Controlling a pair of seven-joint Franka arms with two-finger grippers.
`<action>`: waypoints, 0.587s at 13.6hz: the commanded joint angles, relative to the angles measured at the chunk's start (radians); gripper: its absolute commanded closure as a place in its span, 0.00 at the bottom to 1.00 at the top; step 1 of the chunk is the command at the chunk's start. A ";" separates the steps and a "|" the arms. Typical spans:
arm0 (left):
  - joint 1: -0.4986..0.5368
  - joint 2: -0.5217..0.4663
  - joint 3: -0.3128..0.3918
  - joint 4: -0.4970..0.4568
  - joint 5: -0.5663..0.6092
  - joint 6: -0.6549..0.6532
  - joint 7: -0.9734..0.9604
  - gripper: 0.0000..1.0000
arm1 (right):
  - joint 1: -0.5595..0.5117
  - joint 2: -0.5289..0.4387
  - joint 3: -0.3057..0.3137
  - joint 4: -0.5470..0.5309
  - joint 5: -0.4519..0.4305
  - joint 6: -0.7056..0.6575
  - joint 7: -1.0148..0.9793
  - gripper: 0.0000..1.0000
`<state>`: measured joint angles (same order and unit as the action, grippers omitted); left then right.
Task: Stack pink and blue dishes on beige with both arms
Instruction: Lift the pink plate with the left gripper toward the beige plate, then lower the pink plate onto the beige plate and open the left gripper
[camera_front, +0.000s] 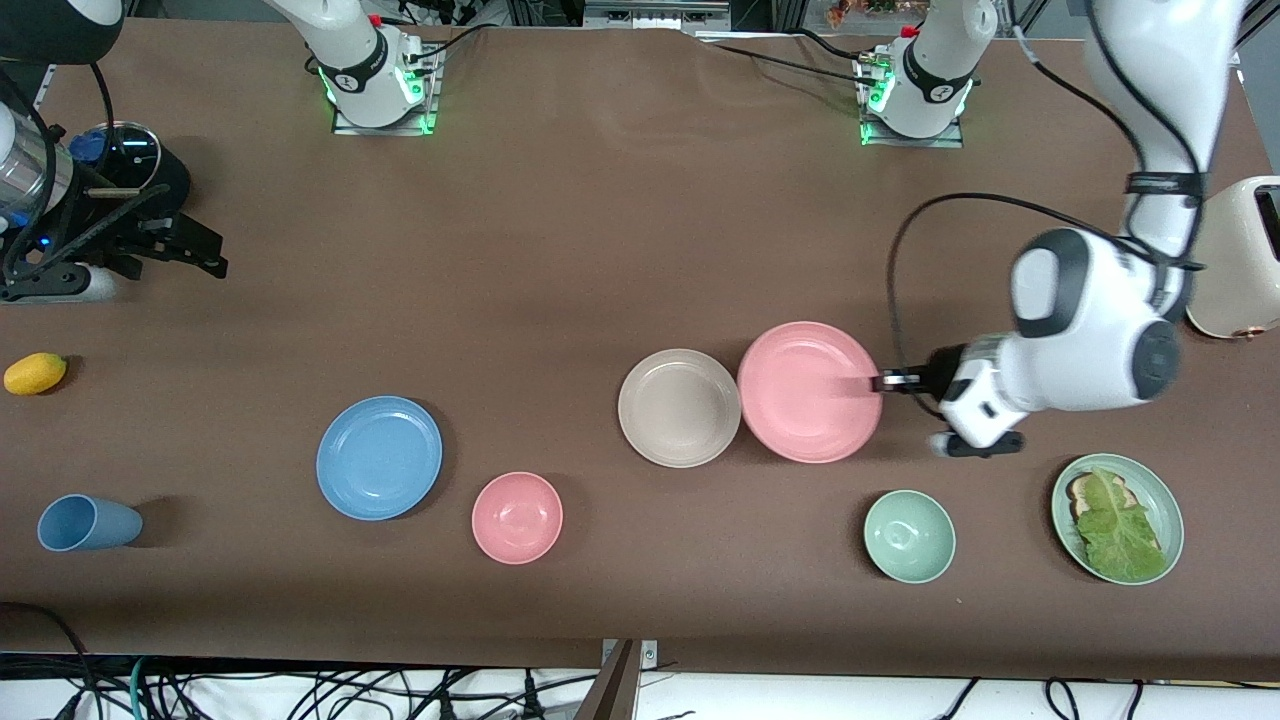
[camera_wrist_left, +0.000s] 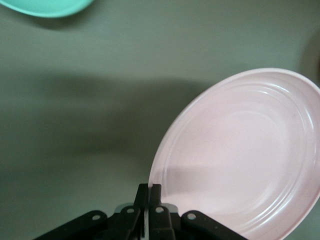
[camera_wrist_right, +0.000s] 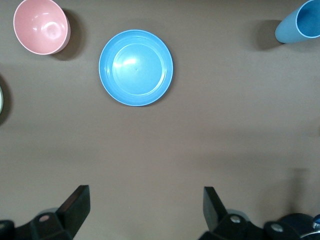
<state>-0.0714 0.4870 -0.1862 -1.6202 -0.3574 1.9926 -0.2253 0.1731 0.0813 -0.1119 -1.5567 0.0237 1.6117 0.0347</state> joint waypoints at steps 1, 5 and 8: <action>-0.094 0.045 0.014 0.022 -0.023 0.104 -0.135 1.00 | -0.004 0.000 -0.002 0.012 0.015 -0.012 -0.009 0.00; -0.195 0.099 0.016 0.022 0.001 0.222 -0.278 1.00 | -0.004 0.000 -0.002 0.010 0.015 -0.012 -0.009 0.00; -0.229 0.140 0.016 0.017 0.031 0.307 -0.311 1.00 | -0.004 0.000 -0.002 0.010 0.015 -0.012 -0.009 0.00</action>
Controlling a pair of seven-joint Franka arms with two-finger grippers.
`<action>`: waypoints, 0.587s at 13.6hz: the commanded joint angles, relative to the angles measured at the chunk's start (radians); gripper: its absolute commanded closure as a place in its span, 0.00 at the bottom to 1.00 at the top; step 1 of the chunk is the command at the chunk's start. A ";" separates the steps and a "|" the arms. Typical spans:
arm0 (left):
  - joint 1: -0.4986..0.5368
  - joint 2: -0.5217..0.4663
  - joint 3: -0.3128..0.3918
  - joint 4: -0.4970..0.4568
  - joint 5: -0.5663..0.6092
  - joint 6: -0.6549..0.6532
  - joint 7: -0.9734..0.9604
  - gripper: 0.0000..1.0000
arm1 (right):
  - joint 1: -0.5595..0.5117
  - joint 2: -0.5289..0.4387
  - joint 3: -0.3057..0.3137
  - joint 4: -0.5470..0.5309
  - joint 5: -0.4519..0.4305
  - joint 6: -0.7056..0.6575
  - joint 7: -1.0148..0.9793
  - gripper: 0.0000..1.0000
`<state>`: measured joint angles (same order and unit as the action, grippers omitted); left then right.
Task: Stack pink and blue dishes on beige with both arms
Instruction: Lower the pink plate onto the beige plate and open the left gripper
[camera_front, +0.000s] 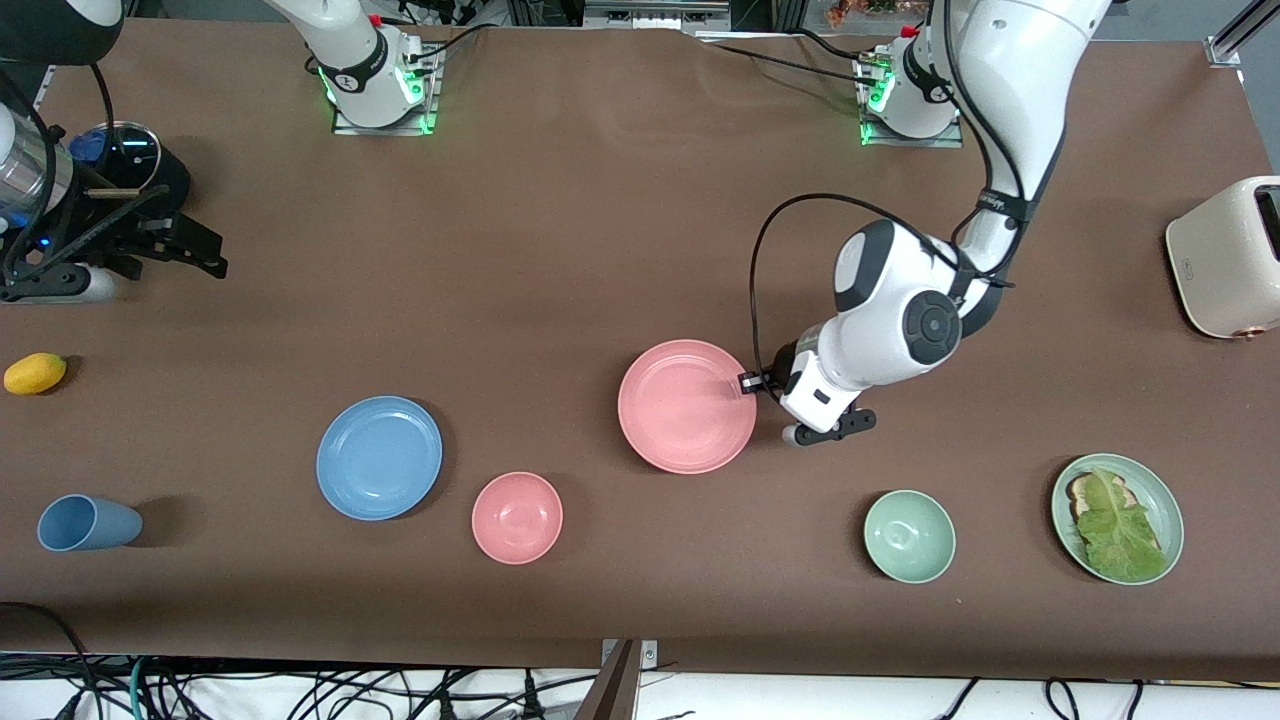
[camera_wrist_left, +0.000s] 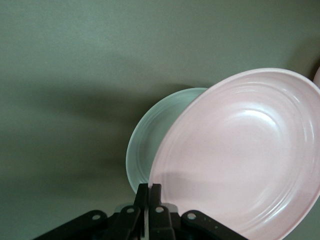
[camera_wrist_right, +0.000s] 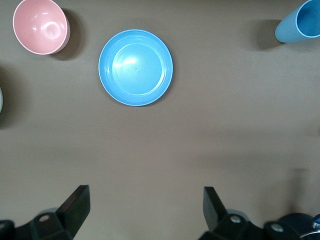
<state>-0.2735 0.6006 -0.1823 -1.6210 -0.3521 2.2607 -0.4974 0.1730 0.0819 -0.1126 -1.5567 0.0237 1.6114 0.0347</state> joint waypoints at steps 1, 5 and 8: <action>-0.041 0.037 0.017 0.013 0.034 0.054 -0.043 1.00 | -0.004 -0.001 -0.001 0.010 0.015 -0.011 -0.010 0.00; -0.041 0.044 0.015 -0.005 0.192 0.066 -0.043 1.00 | -0.004 -0.001 -0.004 0.009 0.016 -0.011 -0.009 0.00; -0.041 0.048 0.014 -0.013 0.214 0.072 -0.041 1.00 | -0.004 -0.001 -0.004 0.009 0.016 -0.011 -0.009 0.00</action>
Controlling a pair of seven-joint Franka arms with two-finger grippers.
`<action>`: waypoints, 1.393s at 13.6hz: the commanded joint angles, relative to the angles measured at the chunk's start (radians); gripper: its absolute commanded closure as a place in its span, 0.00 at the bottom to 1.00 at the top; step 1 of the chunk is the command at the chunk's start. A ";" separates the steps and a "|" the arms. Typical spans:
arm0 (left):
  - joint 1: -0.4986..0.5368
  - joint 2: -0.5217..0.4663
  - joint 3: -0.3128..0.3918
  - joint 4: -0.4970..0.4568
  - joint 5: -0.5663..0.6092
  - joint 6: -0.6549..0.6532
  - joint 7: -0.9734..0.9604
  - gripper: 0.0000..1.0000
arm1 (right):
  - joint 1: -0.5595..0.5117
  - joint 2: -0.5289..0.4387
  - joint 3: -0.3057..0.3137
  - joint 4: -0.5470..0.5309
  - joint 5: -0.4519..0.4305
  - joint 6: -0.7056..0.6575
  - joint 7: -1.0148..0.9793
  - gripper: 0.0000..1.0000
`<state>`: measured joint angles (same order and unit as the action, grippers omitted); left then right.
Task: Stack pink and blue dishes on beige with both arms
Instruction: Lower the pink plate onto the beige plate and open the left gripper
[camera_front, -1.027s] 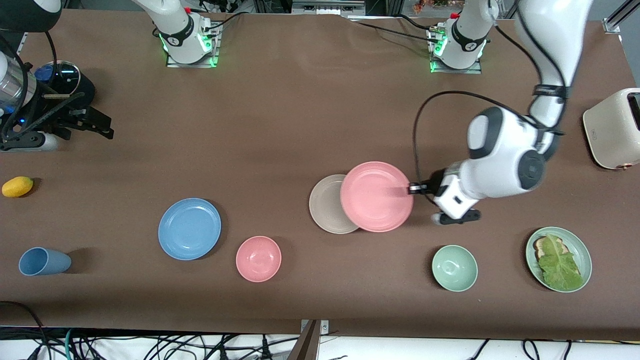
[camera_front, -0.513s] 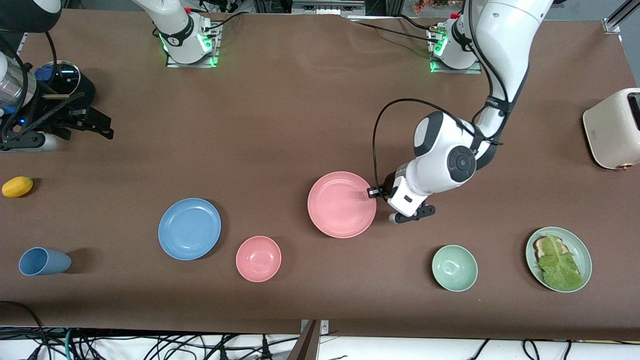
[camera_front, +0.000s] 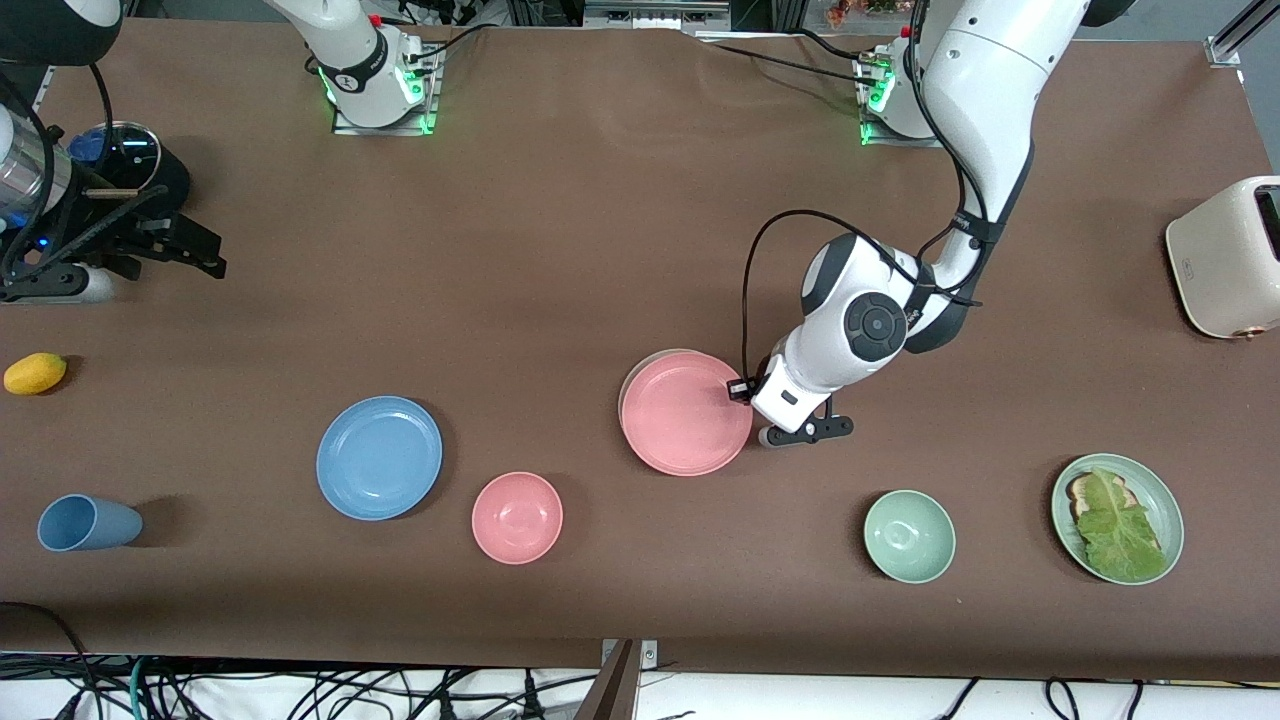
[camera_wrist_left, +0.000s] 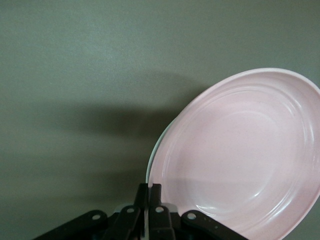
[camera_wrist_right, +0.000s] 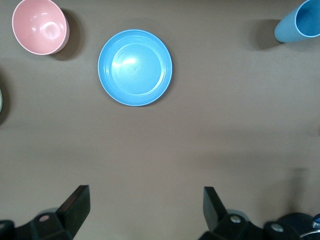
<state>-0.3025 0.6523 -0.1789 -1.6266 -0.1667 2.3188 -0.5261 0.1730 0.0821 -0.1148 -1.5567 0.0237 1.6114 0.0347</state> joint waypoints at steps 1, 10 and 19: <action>-0.012 0.004 0.010 -0.010 0.030 0.025 -0.012 1.00 | -0.004 -0.001 -0.002 0.009 0.016 -0.011 -0.009 0.00; -0.038 0.030 0.012 -0.076 0.030 0.149 -0.014 1.00 | -0.004 -0.001 -0.002 0.009 0.016 -0.011 -0.009 0.00; -0.027 -0.005 0.009 -0.075 0.027 0.142 -0.017 0.00 | -0.006 -0.001 -0.002 0.009 0.016 -0.013 -0.009 0.00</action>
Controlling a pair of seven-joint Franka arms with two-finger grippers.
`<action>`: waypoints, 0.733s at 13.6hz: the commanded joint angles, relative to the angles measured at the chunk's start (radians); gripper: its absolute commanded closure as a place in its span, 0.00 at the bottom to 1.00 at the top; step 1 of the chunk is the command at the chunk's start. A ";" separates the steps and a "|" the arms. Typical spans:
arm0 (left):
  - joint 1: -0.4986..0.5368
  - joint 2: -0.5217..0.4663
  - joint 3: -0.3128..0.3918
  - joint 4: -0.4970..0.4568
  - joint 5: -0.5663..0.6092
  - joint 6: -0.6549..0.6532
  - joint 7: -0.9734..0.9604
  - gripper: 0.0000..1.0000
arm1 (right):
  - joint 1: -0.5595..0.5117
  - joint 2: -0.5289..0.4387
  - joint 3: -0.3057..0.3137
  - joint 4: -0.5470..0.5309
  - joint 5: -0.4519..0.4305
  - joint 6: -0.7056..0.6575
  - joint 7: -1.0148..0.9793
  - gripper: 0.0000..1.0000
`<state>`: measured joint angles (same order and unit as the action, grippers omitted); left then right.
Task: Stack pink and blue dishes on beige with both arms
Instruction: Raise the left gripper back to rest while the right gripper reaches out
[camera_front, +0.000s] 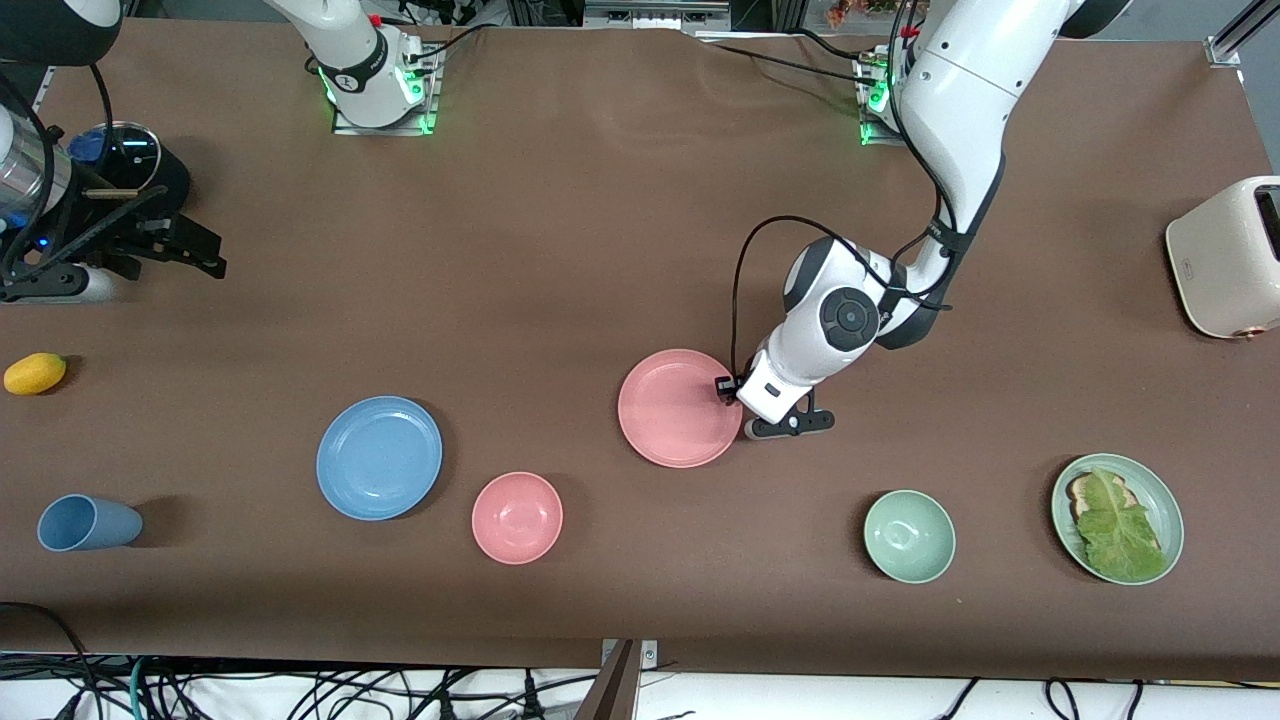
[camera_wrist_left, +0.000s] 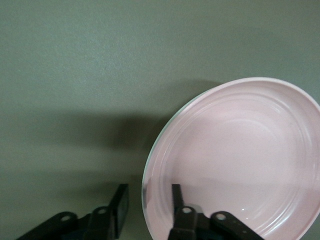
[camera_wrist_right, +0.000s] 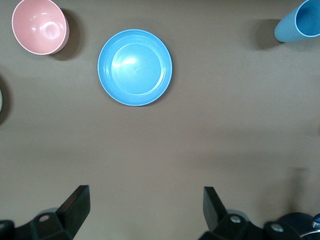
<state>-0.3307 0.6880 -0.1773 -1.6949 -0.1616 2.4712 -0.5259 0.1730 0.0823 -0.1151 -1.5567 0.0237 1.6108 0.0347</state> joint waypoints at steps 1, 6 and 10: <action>0.002 -0.066 0.007 0.000 0.024 -0.050 -0.016 0.00 | -0.006 -0.001 -0.001 0.009 0.016 -0.011 -0.009 0.00; 0.047 -0.125 0.010 0.231 0.027 -0.479 -0.009 0.00 | -0.006 -0.001 -0.001 0.009 0.016 -0.012 -0.009 0.00; 0.091 -0.134 0.013 0.421 0.025 -0.771 -0.003 0.00 | -0.006 -0.001 -0.003 0.009 0.016 -0.012 -0.010 0.00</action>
<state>-0.2578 0.5401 -0.1592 -1.3638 -0.1615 1.8080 -0.5261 0.1728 0.0827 -0.1180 -1.5568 0.0238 1.6103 0.0347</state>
